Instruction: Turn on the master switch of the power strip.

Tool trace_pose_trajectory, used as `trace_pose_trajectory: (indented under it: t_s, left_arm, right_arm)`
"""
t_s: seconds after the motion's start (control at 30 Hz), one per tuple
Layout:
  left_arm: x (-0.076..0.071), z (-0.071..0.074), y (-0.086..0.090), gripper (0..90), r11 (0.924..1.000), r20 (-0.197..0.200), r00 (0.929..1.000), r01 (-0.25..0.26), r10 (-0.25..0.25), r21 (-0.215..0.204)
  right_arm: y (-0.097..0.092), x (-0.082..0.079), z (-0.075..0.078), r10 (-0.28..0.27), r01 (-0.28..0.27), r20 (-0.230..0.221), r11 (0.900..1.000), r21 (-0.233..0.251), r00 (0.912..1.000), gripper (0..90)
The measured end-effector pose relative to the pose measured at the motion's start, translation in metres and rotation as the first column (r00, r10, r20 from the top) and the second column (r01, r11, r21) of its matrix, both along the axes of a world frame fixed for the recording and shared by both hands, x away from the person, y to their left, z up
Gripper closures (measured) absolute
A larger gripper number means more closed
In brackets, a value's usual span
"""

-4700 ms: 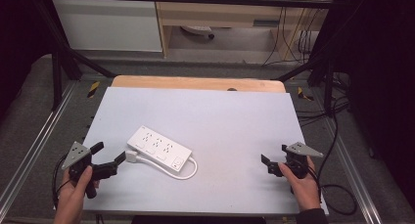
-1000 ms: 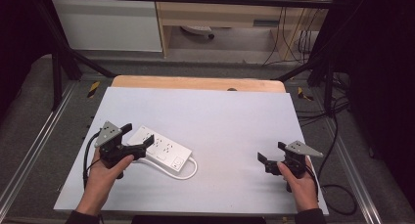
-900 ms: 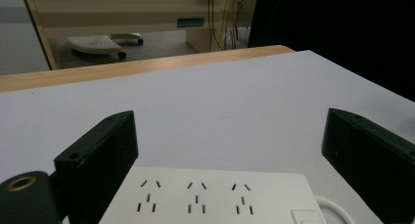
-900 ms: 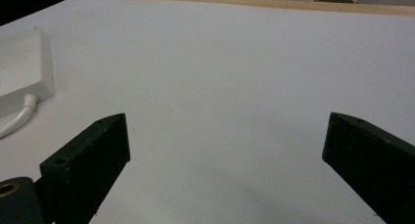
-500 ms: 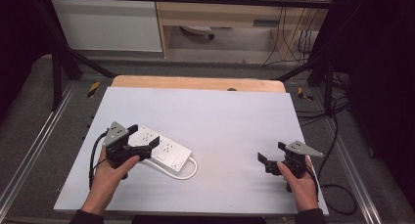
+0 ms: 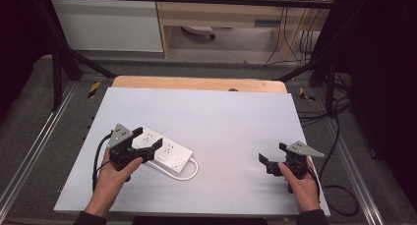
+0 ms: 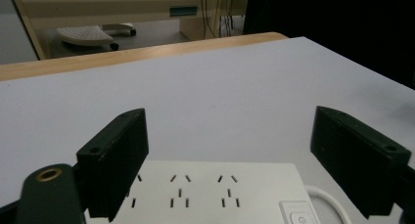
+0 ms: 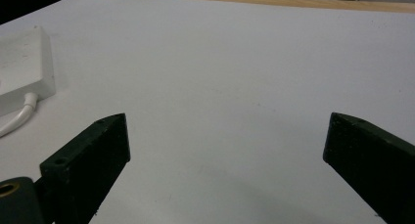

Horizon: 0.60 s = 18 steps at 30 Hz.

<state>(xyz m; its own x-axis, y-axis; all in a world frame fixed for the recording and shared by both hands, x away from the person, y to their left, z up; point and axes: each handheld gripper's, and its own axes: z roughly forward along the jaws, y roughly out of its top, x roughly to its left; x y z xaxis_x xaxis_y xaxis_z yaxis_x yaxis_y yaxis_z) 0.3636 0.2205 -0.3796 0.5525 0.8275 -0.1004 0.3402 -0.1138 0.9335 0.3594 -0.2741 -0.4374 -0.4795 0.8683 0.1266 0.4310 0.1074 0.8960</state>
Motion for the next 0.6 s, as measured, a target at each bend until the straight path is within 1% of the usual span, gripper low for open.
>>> trace_pose_trajectory:
  t_s: [0.13,0.3,0.47,0.6]
  left_arm:
    - [0.0003,-0.0018,-0.0025,15.1,1.0,-0.014,0.9999,0.007,-0.007,0.003]
    - [0.0004,-0.0028,-0.0038,14.9,0.9999,-0.013,0.9998,0.013,-0.013,0.003]
    - [0.0006,-0.0041,-0.0055,11.8,0.9998,-0.017,0.9997,0.017,-0.017,0.009]
    - [0.0007,-0.0053,-0.0067,11.2,0.9996,-0.024,0.9994,0.024,-0.023,0.012]
  right_arm:
    - [-0.0001,0.0001,-0.0001,0.0,0.0,0.001,1.0,-0.001,1.0,4.0]
    - [-0.0001,0.0001,-0.0001,0.002,-0.002,0.0,1.0,-0.003,1.0,4.0]
    - [0.0,0.0001,-0.0001,0.002,-0.002,-0.001,1.0,-0.003,1.0,4.0]
    - [0.0001,0.0001,-0.0003,0.002,-0.002,-0.003,1.0,-0.004,1.0,4.0]
